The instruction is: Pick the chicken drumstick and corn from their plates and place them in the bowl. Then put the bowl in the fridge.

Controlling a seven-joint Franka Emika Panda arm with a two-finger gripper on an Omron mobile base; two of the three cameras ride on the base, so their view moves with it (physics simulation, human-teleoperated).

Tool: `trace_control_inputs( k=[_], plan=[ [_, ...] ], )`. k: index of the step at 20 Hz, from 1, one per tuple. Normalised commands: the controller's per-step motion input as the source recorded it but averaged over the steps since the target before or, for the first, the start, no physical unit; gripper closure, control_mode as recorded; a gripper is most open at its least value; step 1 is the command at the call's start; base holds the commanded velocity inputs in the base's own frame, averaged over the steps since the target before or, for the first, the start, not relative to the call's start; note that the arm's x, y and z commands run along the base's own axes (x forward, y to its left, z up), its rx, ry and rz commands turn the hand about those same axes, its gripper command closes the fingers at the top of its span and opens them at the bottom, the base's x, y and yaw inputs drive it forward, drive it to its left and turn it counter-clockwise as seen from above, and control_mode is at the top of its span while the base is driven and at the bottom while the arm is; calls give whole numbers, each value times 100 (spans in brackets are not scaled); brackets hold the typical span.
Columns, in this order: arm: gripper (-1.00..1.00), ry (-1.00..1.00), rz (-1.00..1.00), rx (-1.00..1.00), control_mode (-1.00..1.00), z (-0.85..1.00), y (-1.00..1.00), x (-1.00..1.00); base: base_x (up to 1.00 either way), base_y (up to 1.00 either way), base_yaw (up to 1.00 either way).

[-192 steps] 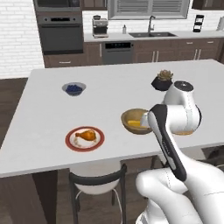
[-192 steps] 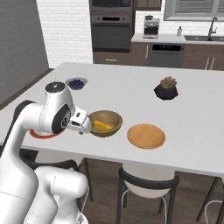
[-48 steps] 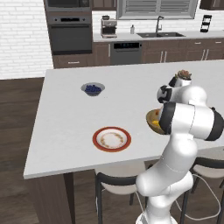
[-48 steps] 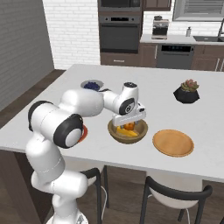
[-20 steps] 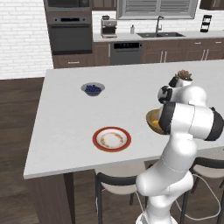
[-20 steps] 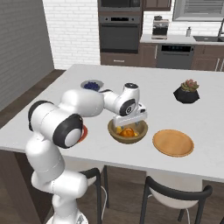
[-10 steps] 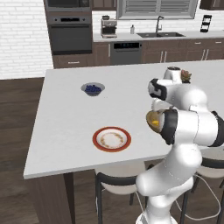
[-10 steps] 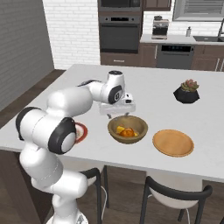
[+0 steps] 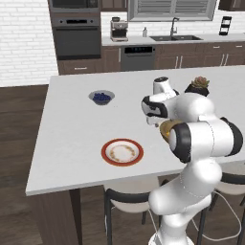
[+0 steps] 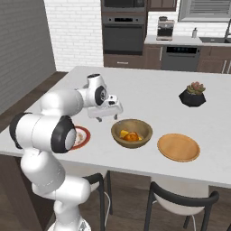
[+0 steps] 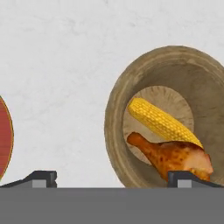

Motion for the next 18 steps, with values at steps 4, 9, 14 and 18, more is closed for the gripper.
trace_control_inputs(
  k=[4, 9, 14, 18],
  plan=[
    [-100, -9, 0, 3, -100, -31, -17, 31, 0, 0, 0],
    [-100, 0, -7, 0, -100, -50, -6, 1, 0, 0, 0],
    [-100, 0, -10, 0, -100, -18, -5, 0, 0, 0, 0],
    [-100, 0, -6, 0, -100, -10, -4, 10, 0, 0, 0]
  ],
)
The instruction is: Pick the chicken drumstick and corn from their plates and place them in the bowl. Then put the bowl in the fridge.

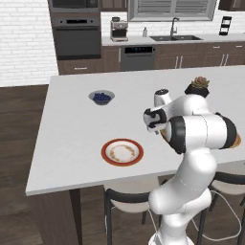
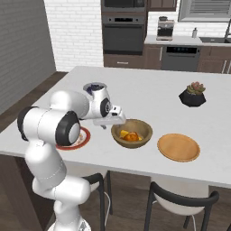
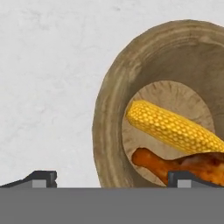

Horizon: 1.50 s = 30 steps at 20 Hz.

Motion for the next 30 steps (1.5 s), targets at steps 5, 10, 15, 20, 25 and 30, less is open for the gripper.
trace_control_inputs(
  k=[5, 10, 15, 20, 25, 30],
  plan=[
    [-100, 0, -3, 0, -100, -31, 0, 11, 0, 0, 0],
    [-100, 0, -2, 0, -100, -27, 0, 18, 0, 0, 0],
    [-100, 0, 0, 0, -100, -12, -5, 17, 0, 0, 0],
    [100, 0, 0, 0, -100, -4, -7, 0, 0, 0, 0],
    [100, 0, 0, 0, -100, -5, -9, 0, 0, 0, 0],
    [100, 0, 0, 0, -100, 0, -8, 0, 0, 0, 0]
  ],
)
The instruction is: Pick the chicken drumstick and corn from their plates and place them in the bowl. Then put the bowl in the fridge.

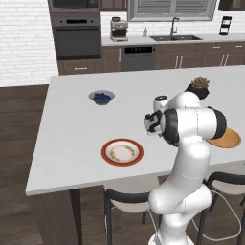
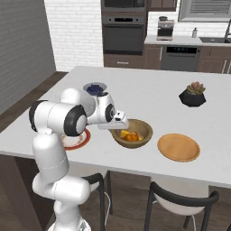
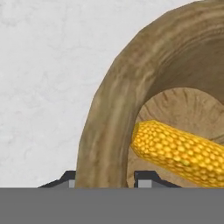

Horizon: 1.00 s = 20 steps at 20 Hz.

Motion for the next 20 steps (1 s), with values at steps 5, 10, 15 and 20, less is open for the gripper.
trace_control_inputs(
  k=[5, 10, 15, 20],
  plan=[
    [100, 0, 0, -1, -100, 6, 1, 0, 0, 0, 0],
    [100, 0, 5, -19, -100, 76, 21, -6, 0, 0, 0],
    [100, 0, 10, -9, -100, 94, 24, -47, 0, 0, 0],
    [100, 0, 19, 5, -100, 100, 23, -50, 0, 0, 0]
  ],
)
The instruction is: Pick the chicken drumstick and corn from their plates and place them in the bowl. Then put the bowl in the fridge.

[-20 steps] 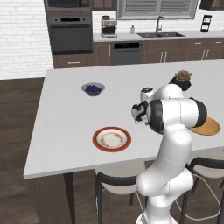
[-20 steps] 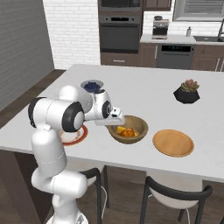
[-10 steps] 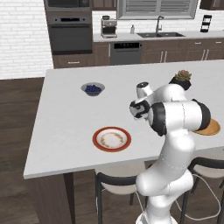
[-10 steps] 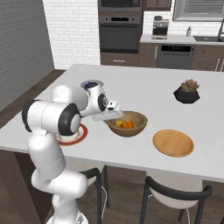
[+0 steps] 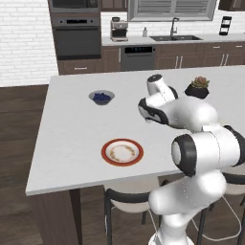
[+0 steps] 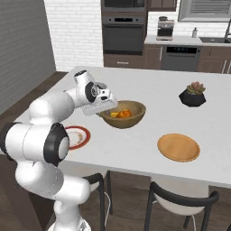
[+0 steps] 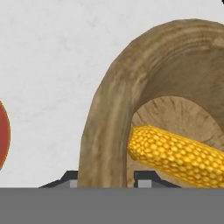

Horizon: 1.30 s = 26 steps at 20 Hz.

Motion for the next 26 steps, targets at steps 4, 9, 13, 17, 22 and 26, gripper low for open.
trace_control_inputs(
  k=[4, 9, 13, 17, 22, 26],
  plan=[
    [100, 0, 25, 12, -100, 100, 39, -86, 0, 0, 0],
    [100, -4, 16, 16, -100, 85, 40, -99, 0, 0, 0],
    [100, -11, 8, 4, -100, 65, 44, -100, 0, 0, 0],
    [100, -3, 16, -1, -100, 50, 49, -100, 0, 0, 0],
    [100, -10, 34, 0, -100, 0, 18, -100, 0, 0, 0],
    [100, -10, 68, -11, -100, -3, 0, -49, 0, 0, 0]
  ],
)
